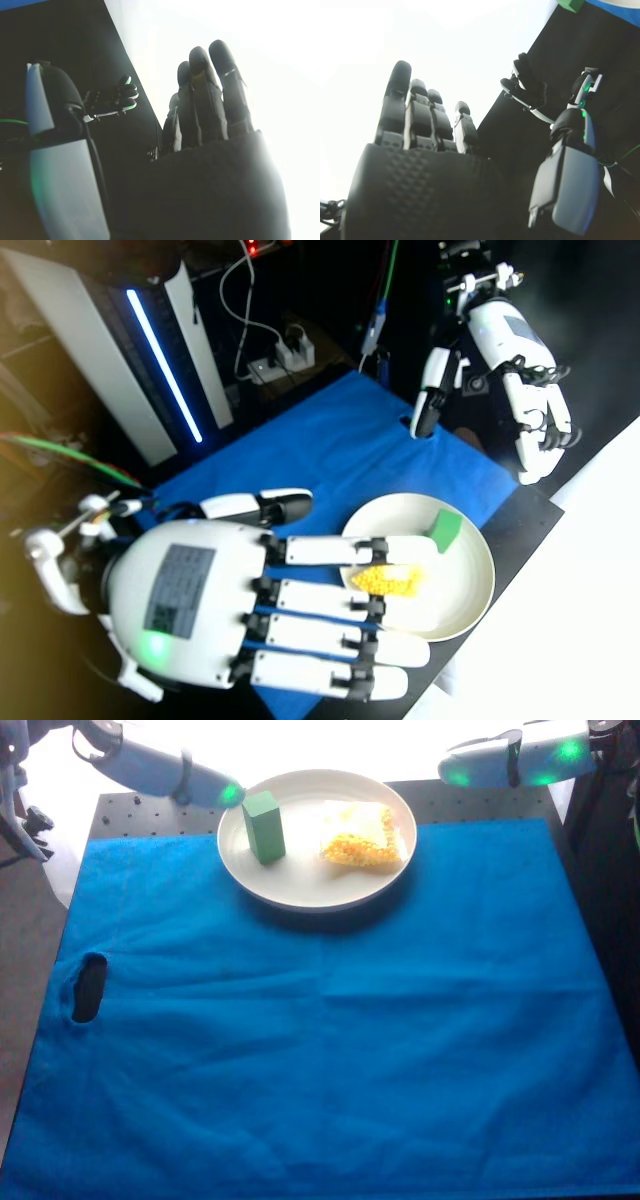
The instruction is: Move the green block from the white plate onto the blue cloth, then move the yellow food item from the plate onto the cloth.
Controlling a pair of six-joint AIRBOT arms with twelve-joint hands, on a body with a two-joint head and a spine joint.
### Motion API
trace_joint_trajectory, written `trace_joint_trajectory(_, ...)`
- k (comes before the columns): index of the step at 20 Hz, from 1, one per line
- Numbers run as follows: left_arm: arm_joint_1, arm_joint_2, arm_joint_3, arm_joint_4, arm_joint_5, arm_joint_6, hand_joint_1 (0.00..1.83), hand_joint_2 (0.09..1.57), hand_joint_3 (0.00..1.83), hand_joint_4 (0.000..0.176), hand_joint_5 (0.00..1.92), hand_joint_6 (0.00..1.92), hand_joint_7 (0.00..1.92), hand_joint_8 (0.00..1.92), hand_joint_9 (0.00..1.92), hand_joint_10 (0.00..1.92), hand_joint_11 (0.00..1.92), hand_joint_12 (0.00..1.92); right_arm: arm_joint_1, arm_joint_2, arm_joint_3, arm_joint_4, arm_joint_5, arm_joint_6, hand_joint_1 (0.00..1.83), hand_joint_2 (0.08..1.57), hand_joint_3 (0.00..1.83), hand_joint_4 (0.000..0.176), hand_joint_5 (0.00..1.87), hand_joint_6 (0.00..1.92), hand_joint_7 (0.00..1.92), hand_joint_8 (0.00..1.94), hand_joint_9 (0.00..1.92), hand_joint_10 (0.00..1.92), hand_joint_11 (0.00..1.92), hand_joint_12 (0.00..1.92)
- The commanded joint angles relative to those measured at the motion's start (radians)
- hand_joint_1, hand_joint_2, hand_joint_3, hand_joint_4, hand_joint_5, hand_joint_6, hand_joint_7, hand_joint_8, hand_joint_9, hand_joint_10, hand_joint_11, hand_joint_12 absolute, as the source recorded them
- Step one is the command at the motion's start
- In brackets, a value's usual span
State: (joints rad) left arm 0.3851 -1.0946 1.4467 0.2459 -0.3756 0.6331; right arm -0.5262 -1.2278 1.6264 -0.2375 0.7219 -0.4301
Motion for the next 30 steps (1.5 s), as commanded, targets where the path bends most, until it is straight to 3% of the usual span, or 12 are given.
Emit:
trace_joint_trajectory(1,-0.02,-0.006,0.007,-0.005,-0.088,-0.003,0.72,0.93,0.01,0.004,0.34,0.0,0.57,0.01,0.58,0.03,0.35,0.63,0.018,-0.003,0.007,0.033,0.109,0.004,0.44,0.88,0.0,0.005,0.26,0.0,0.47,0.0,0.45,0.02,0.25,1.01)
trace_joint_trajectory(5,-0.091,-0.021,0.029,0.104,0.031,-0.003,0.78,0.89,0.0,0.0,0.32,0.01,0.56,0.02,0.56,0.01,0.3,0.61,0.018,-0.008,0.014,0.032,0.109,0.004,0.44,0.9,0.0,0.0,0.24,0.0,0.41,0.0,0.44,0.0,0.21,1.06)
trace_joint_trajectory(7,-0.135,-0.027,0.04,0.165,0.102,-0.003,0.82,0.89,0.01,0.015,0.32,0.0,0.58,0.0,0.58,0.0,0.29,0.6,0.018,-0.017,0.021,0.029,0.109,0.004,0.45,0.92,0.0,0.0,0.25,0.0,0.42,0.0,0.43,0.0,0.21,1.12)
trace_joint_trajectory(8,-0.155,-0.03,0.042,0.205,0.139,-0.003,0.82,0.88,0.0,0.021,0.44,0.01,0.58,0.0,0.58,0.0,0.3,0.63,0.018,-0.021,0.022,0.026,0.109,0.004,0.45,0.91,0.0,0.0,0.25,0.0,0.41,0.0,0.43,0.0,0.22,1.13)
trace_joint_trajectory(9,-0.182,-0.035,0.042,0.273,0.19,-0.003,0.81,0.88,0.0,0.011,0.54,0.0,0.58,0.0,0.57,0.0,0.3,0.68,0.018,-0.025,0.025,0.024,0.109,0.004,0.44,0.92,0.0,0.0,0.25,0.0,0.4,0.0,0.42,0.0,0.2,1.12)
trace_joint_trajectory(11,-0.207,-0.043,0.042,0.343,0.253,-0.002,0.82,0.84,0.0,0.031,0.48,0.0,0.6,0.0,0.57,0.0,0.26,0.8,0.018,-0.032,0.029,0.022,0.109,0.004,0.42,0.91,0.0,0.0,0.23,0.0,0.39,0.0,0.41,0.0,0.17,1.08)
trace_joint_trajectory(12,-0.22,-0.05,0.041,0.378,0.285,-0.001,0.81,0.85,0.0,0.027,0.4,0.0,0.58,0.0,0.57,0.0,0.21,0.89,0.018,-0.035,0.03,0.02,0.109,0.004,0.42,0.9,0.0,0.0,0.23,0.0,0.39,0.0,0.41,0.0,0.17,1.06)
trace_joint_trajectory(14,-0.224,-0.059,0.042,0.405,0.313,-0.001,0.77,0.86,0.0,0.028,0.35,0.0,0.53,0.0,0.55,0.0,0.18,0.96,0.018,-0.039,0.031,0.019,0.109,0.004,0.42,0.89,0.0,0.0,0.26,0.01,0.41,0.01,0.42,0.01,0.17,1.06)
trace_joint_trajectory(18,-0.224,-0.088,0.048,0.427,0.339,0.001,0.69,0.9,0.0,0.004,0.33,0.0,0.47,0.0,0.5,0.0,0.17,0.88,0.018,-0.049,0.033,0.018,0.109,0.004,0.45,0.86,0.0,0.0,0.31,0.01,0.43,0.0,0.42,0.0,0.17,1.03)
trace_joint_trajectory(22,-0.213,-0.123,0.065,0.428,0.347,0.001,0.63,0.88,0.0,0.015,0.27,0.0,0.45,0.01,0.51,0.0,0.26,0.73,0.018,-0.053,0.033,0.018,0.109,0.004,0.41,0.88,0.0,0.0,0.33,0.0,0.46,0.0,0.42,0.0,0.16,1.05)
trace_joint_trajectory(25,-0.203,-0.151,0.086,0.428,0.357,0.001,0.62,0.9,0.0,0.001,0.24,0.01,0.37,0.0,0.43,0.0,0.15,0.74,0.018,-0.058,0.033,0.018,0.109,0.004,0.41,0.89,0.0,0.0,0.31,0.0,0.47,0.0,0.44,0.0,0.12,1.17)
trace_joint_trajectory(30,-0.173,-0.194,0.126,0.428,0.386,0.001,0.63,0.87,0.0,0.0,0.27,0.0,0.55,0.01,0.58,0.01,0.25,0.76,0.018,-0.064,0.033,0.014,0.109,0.004,0.47,0.91,0.0,0.0,0.23,0.0,0.41,0.0,0.39,0.0,0.08,1.13)
